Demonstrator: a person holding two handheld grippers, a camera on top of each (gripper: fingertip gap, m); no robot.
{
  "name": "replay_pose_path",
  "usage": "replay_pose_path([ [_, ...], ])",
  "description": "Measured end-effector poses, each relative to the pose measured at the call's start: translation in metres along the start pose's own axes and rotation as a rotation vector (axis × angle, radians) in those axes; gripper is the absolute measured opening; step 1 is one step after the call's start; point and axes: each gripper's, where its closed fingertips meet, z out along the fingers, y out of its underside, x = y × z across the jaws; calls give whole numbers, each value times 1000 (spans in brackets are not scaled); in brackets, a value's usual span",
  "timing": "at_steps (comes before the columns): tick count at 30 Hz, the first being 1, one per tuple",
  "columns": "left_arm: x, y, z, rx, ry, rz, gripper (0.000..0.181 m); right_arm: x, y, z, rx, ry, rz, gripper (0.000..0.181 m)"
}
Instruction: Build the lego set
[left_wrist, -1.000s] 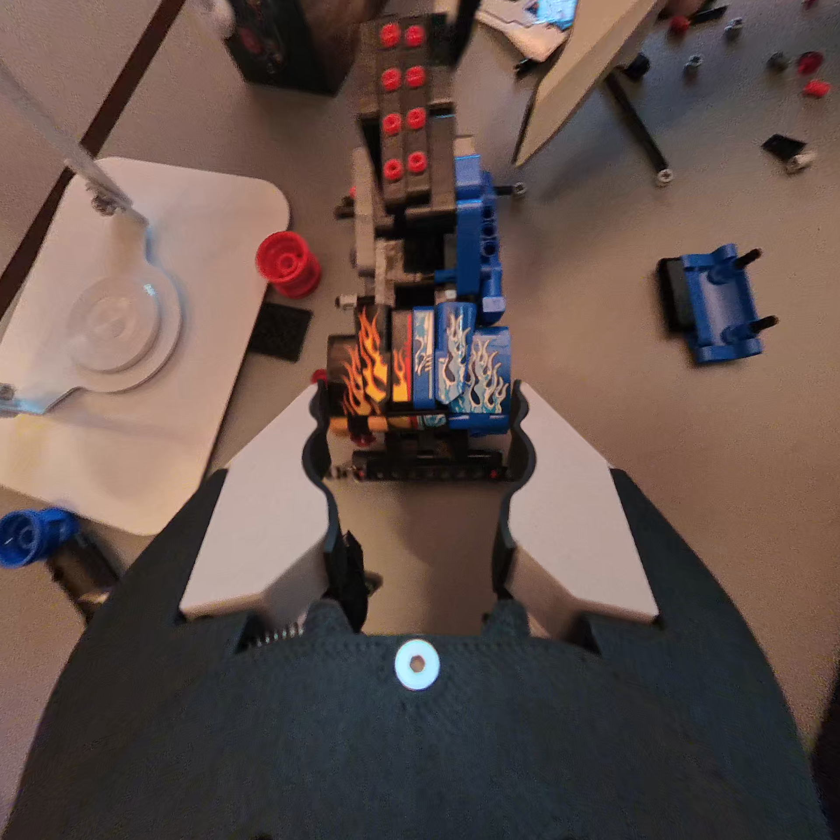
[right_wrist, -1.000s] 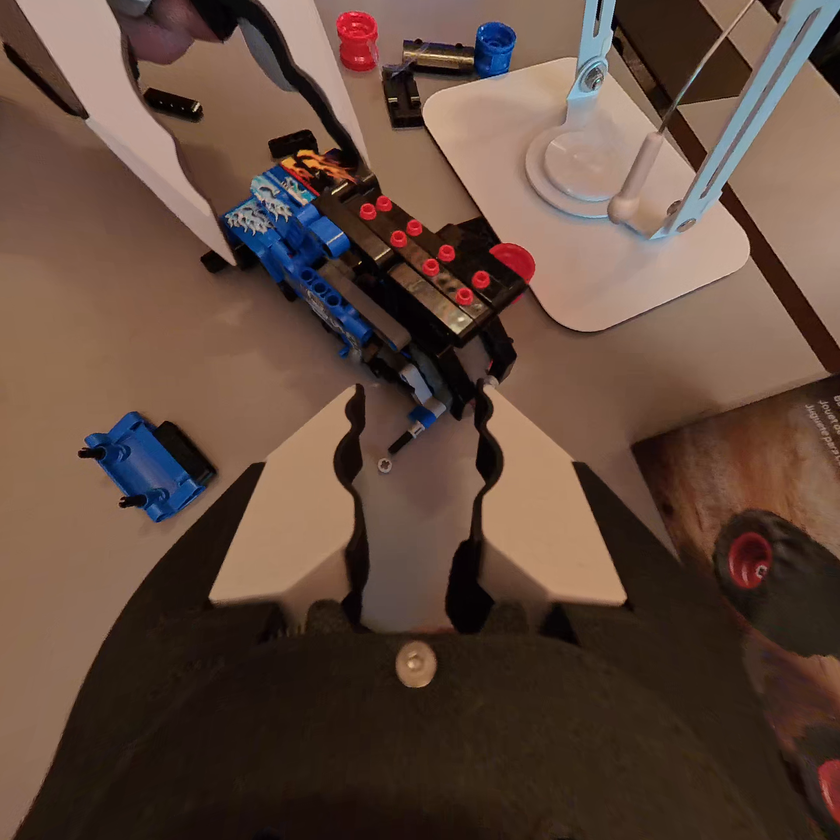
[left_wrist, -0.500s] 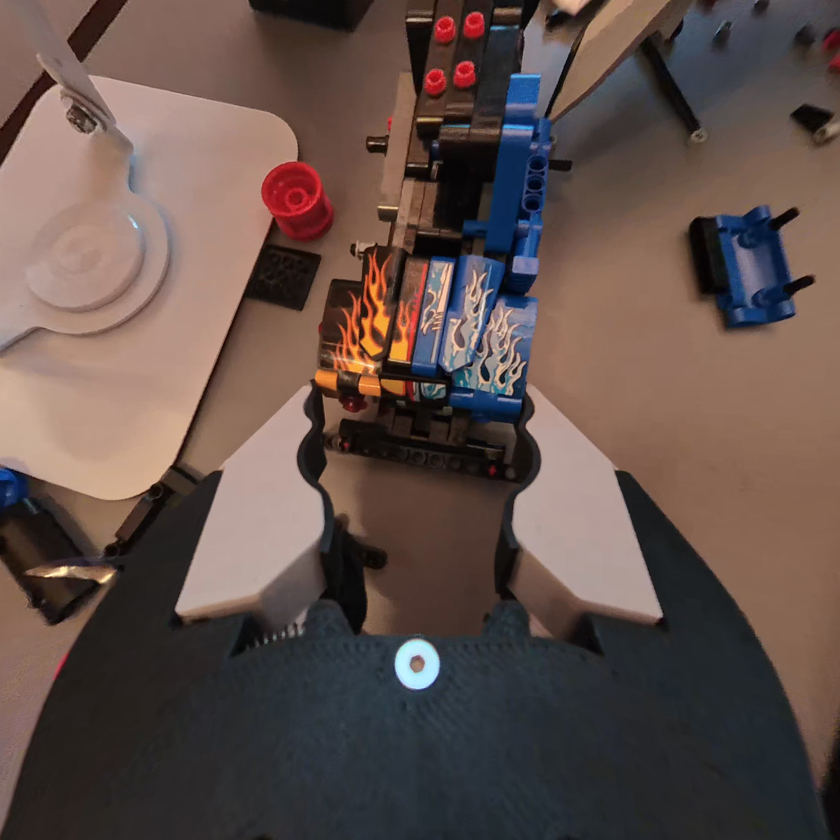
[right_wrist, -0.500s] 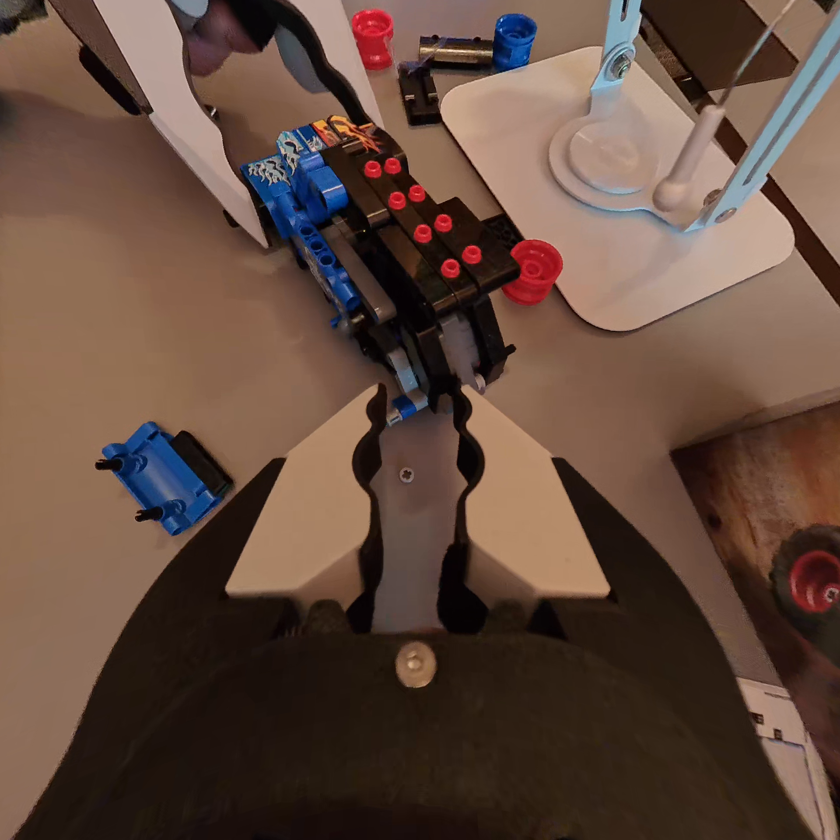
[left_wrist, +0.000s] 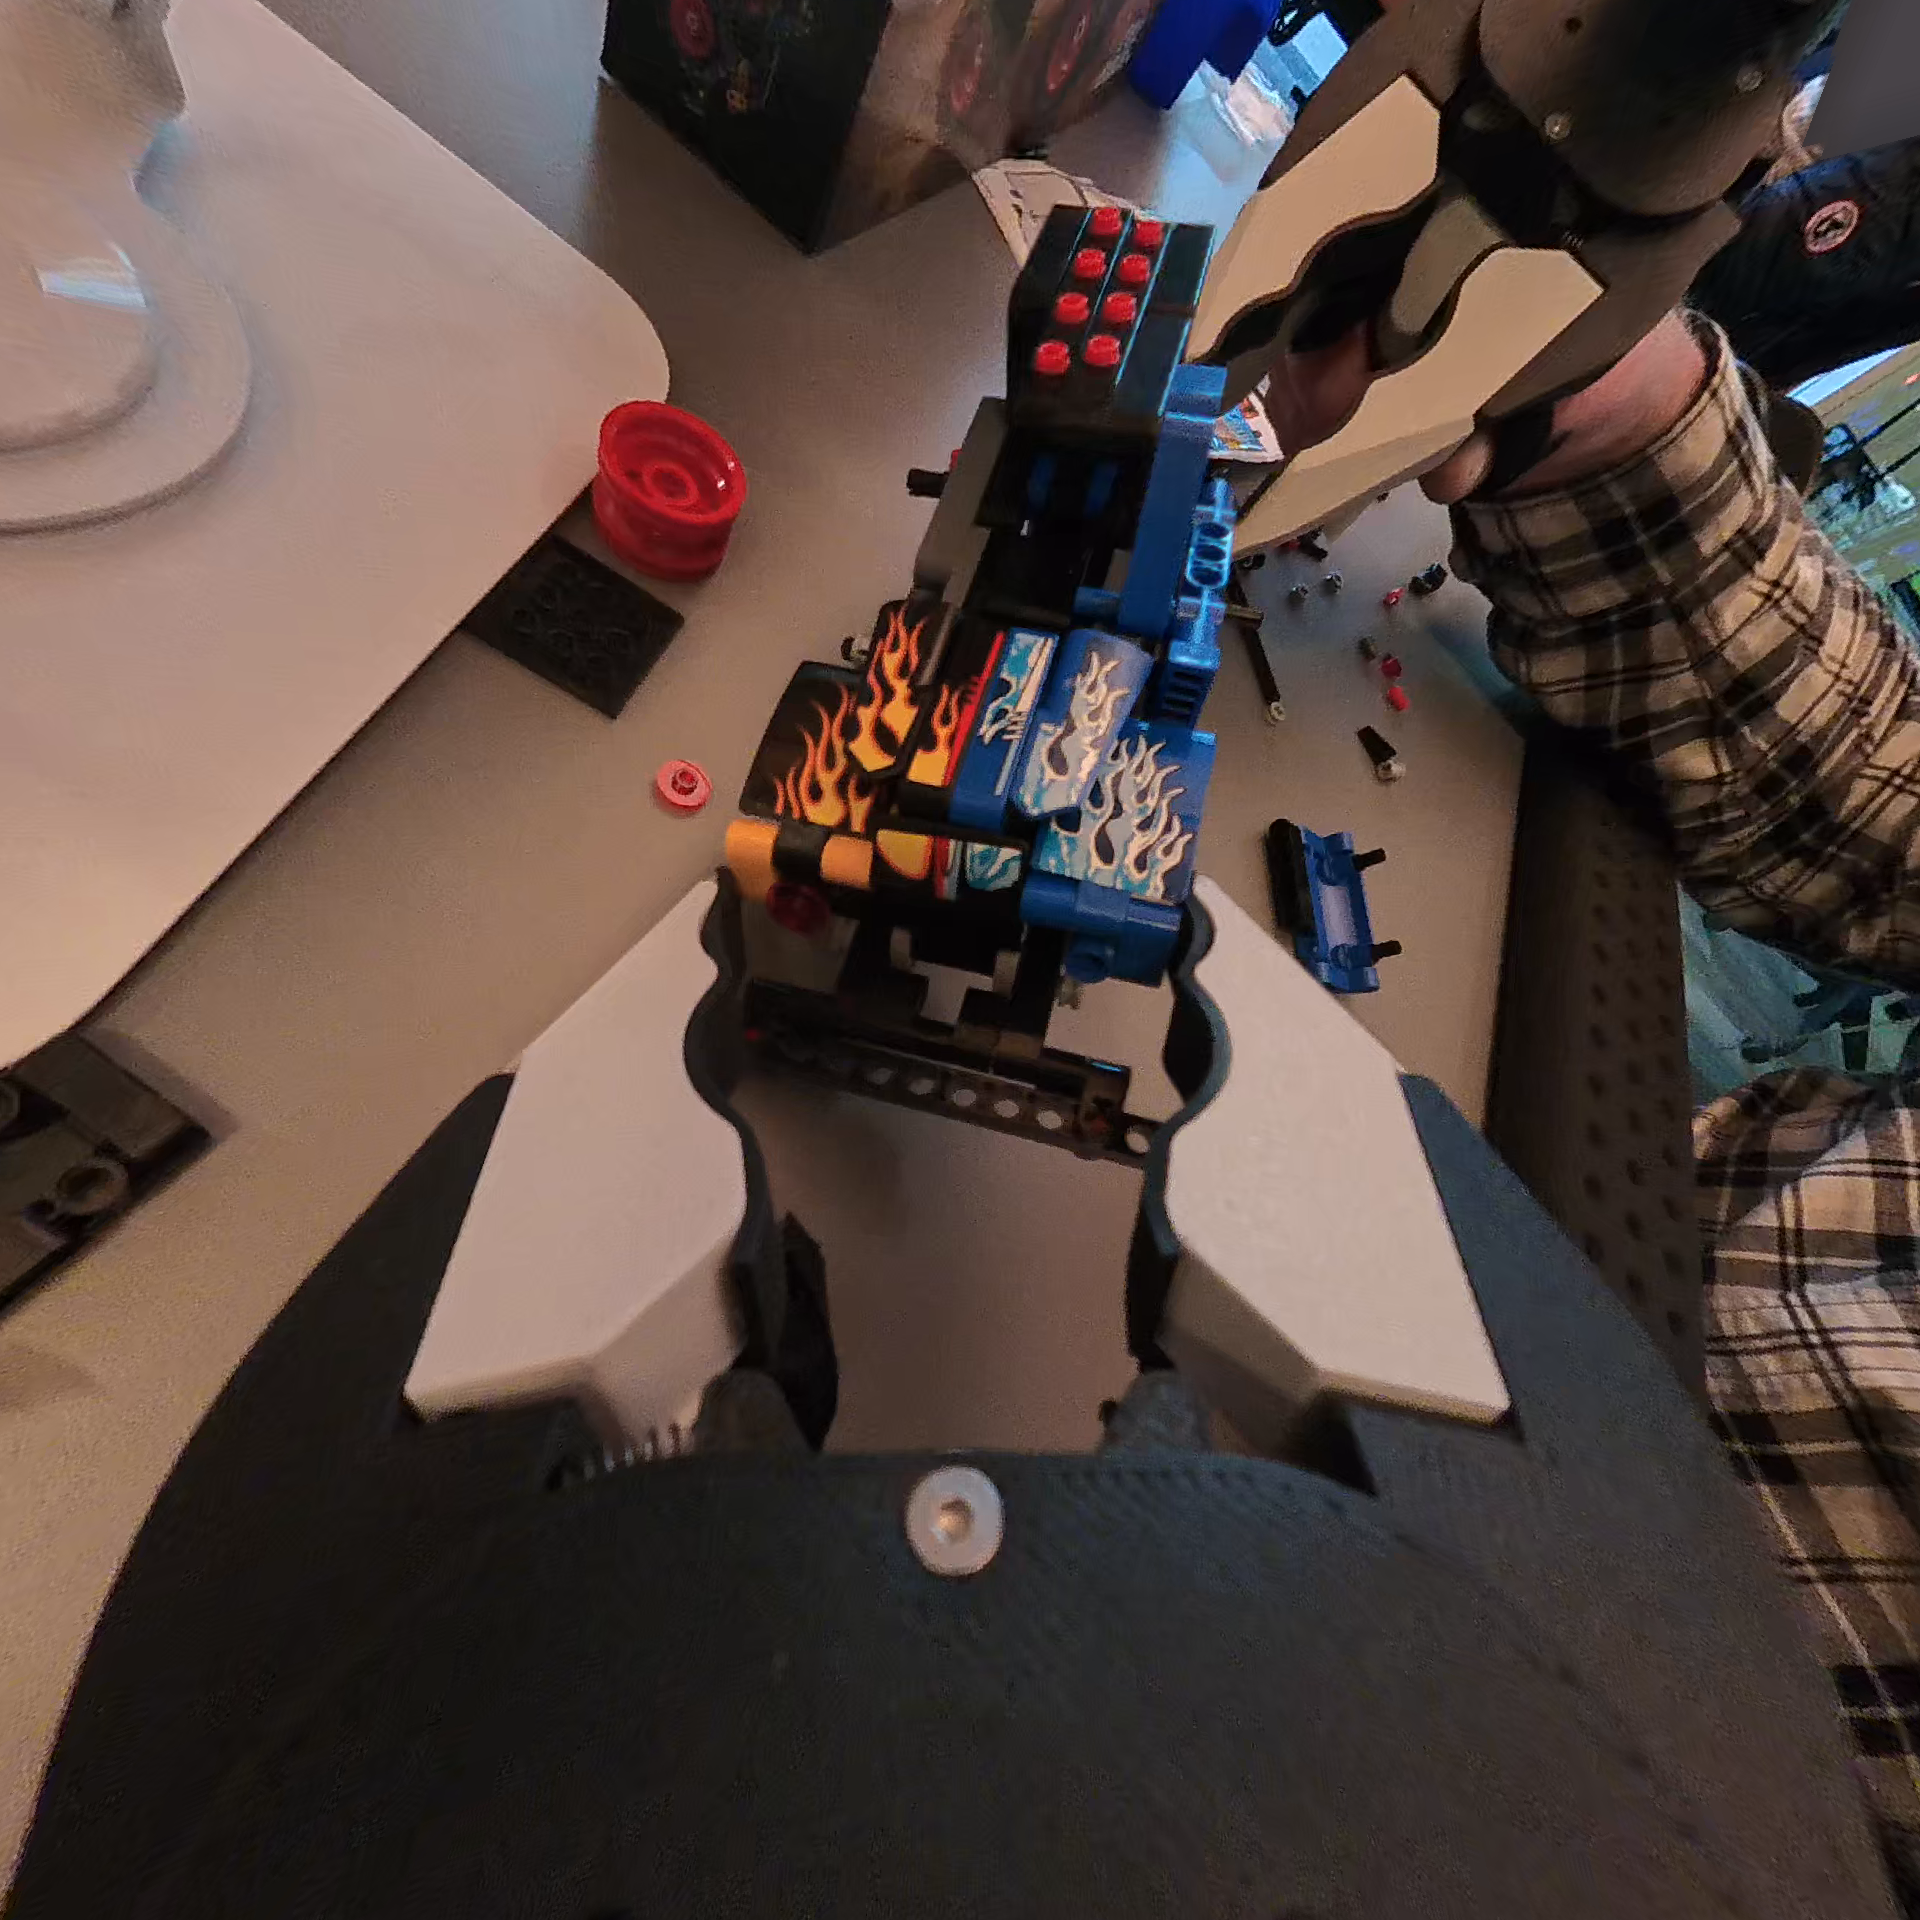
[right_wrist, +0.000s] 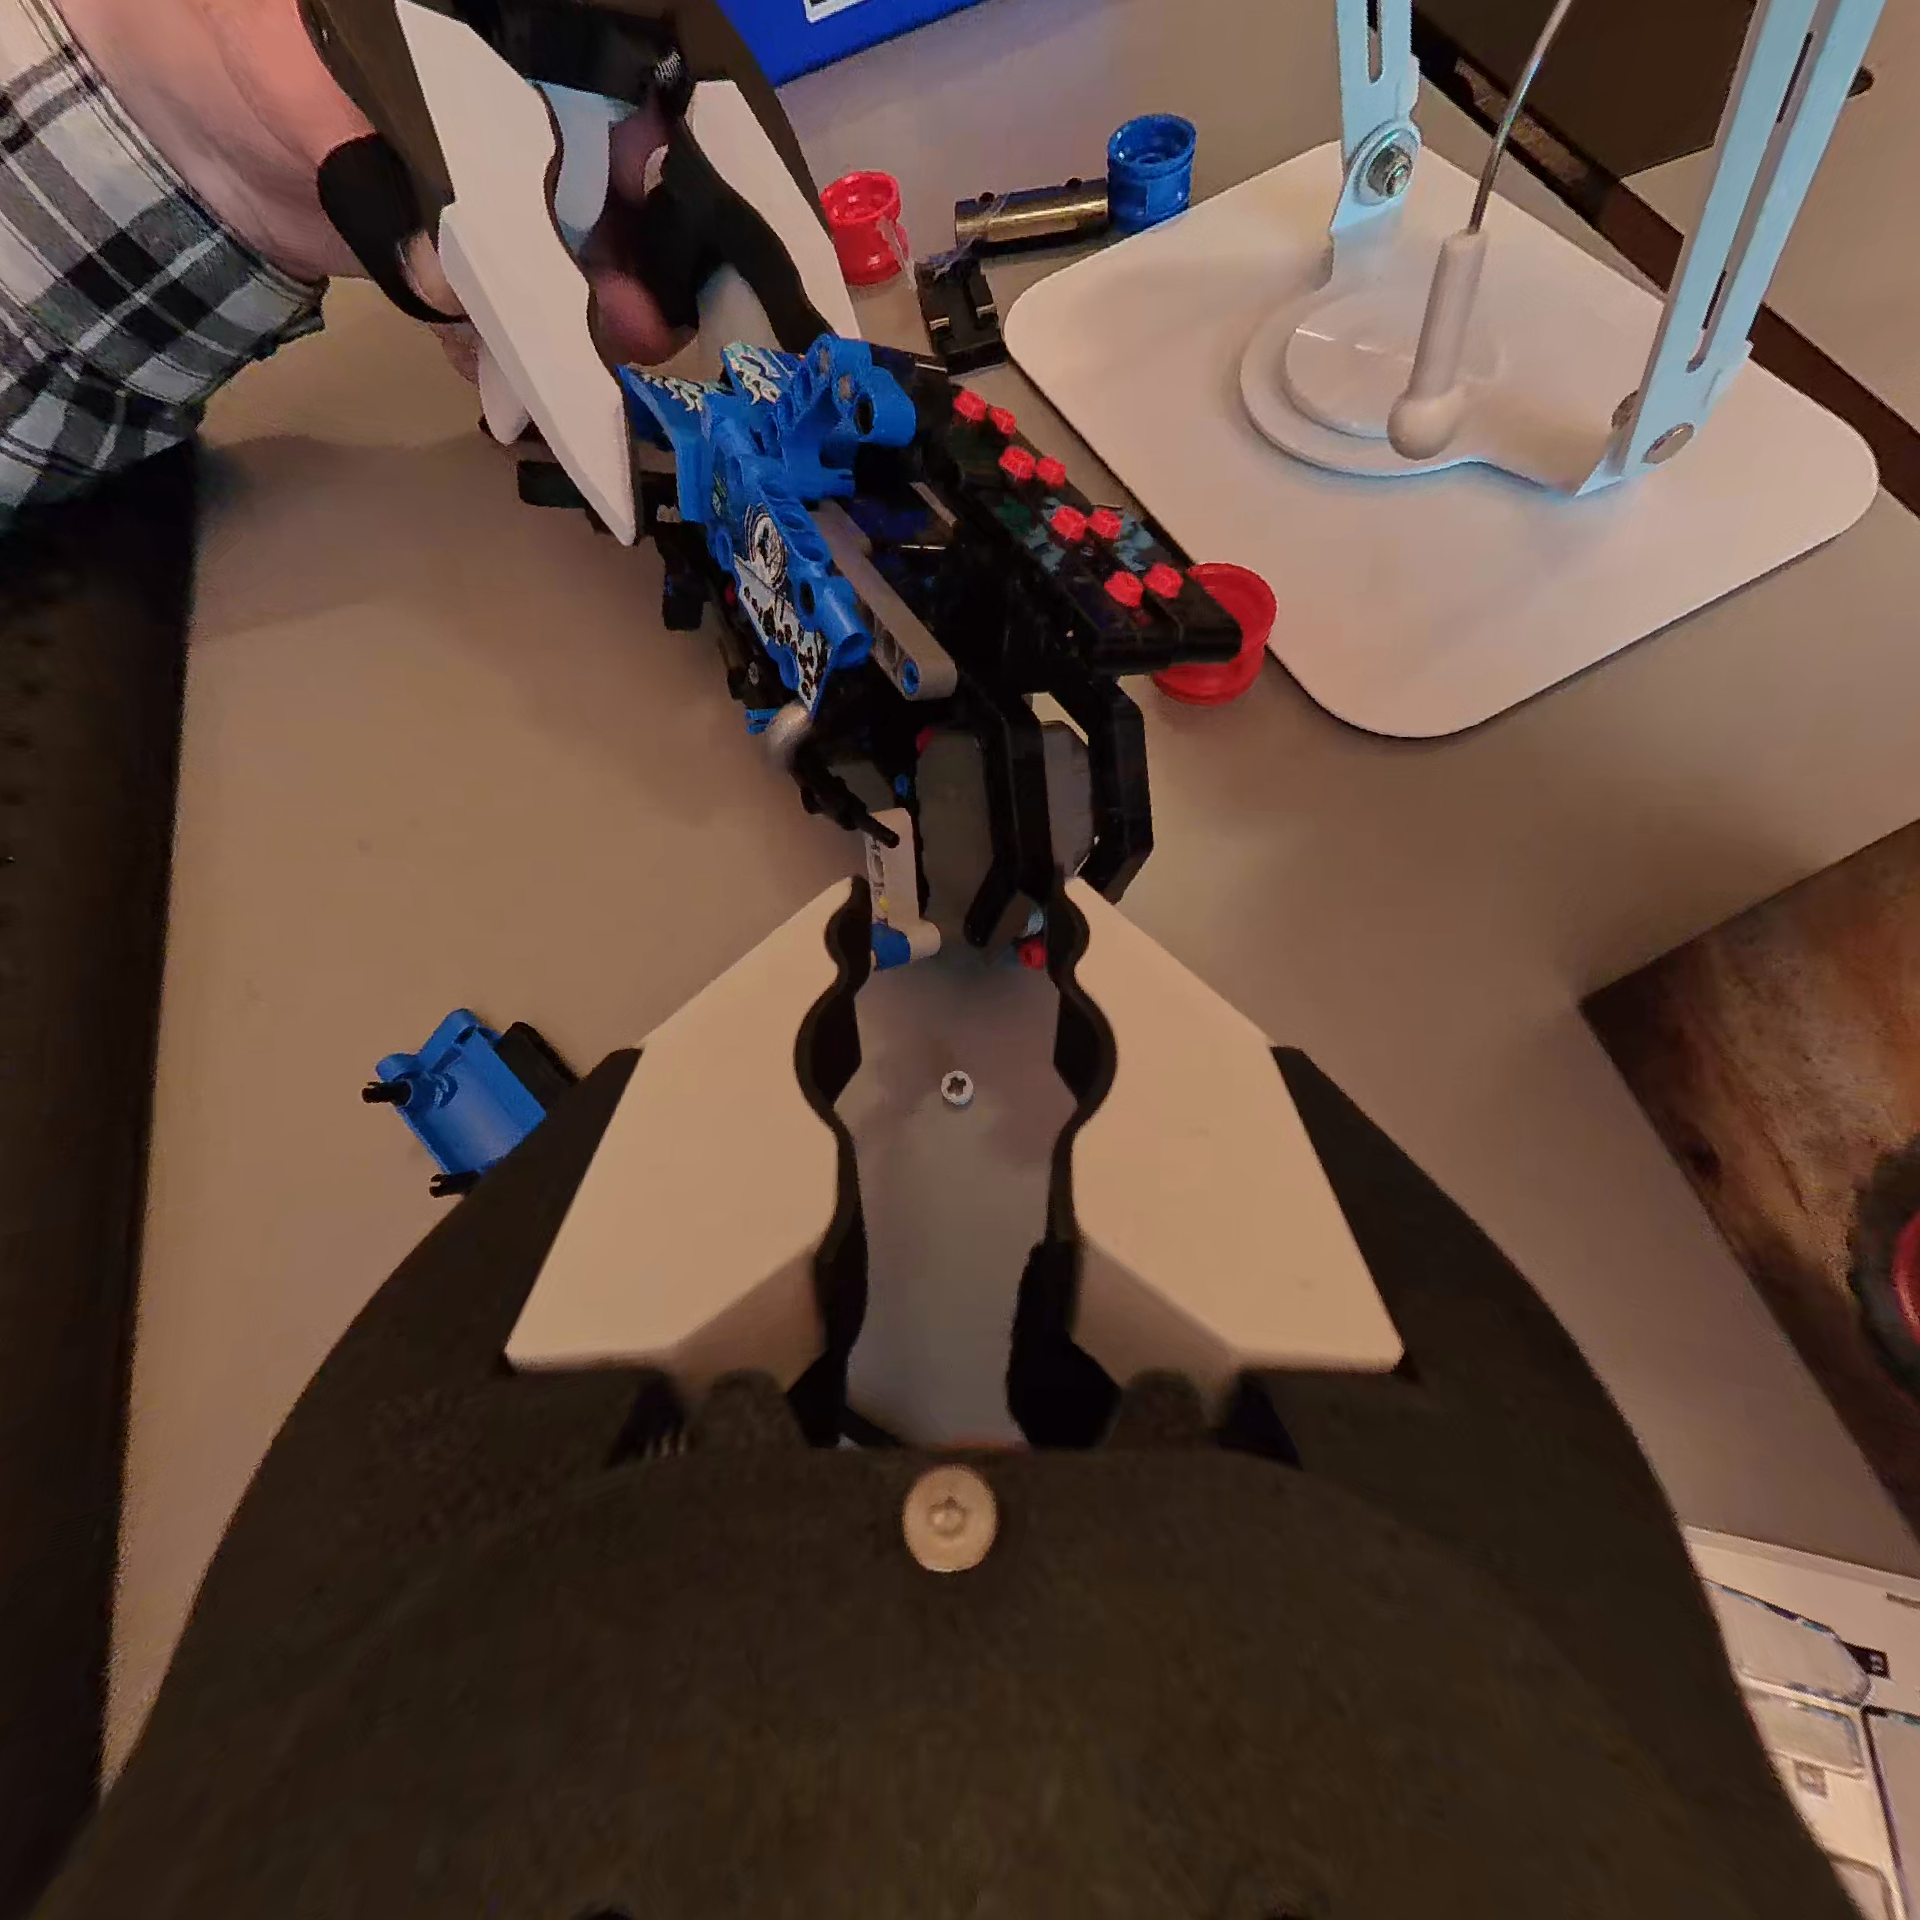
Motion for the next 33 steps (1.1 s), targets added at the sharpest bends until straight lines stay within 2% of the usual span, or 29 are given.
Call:
replay_pose_path([
  [5, -2, -1, -2, 21, -1, -27, 79, 2, 0, 0, 14, -4, 18, 29],
  [12, -9, -10, -6, 92, 29, -133, 79, 11, -6, -4, 57, 51, 11, 38],
  [16, -13, -11, -7, 115, 24, -167, 78, 7, -3, 2, 38, 41, -3, 54],
  [19, -16, -12, -8, 126, 26, -188, 64, 1, -4, 6, 35, 27, -35, 65],
  [23, -17, -14, -7, 138, 24, -200, 64, -4, -4, 11, 14, 48, -74, 77],
  [26, -17, -14, -7, 140, 21, -203, 64, 0, -6, 12, 21, 76, -75, 75],
  [28, -17, -16, -6, 147, 18, -208, 64, 4, -11, 8, 59, 90, -60, 64],
  [33, -18, -20, -4, 170, 22, -241, 64, 11, -17, 1, 62, 189, -129, 73],
])
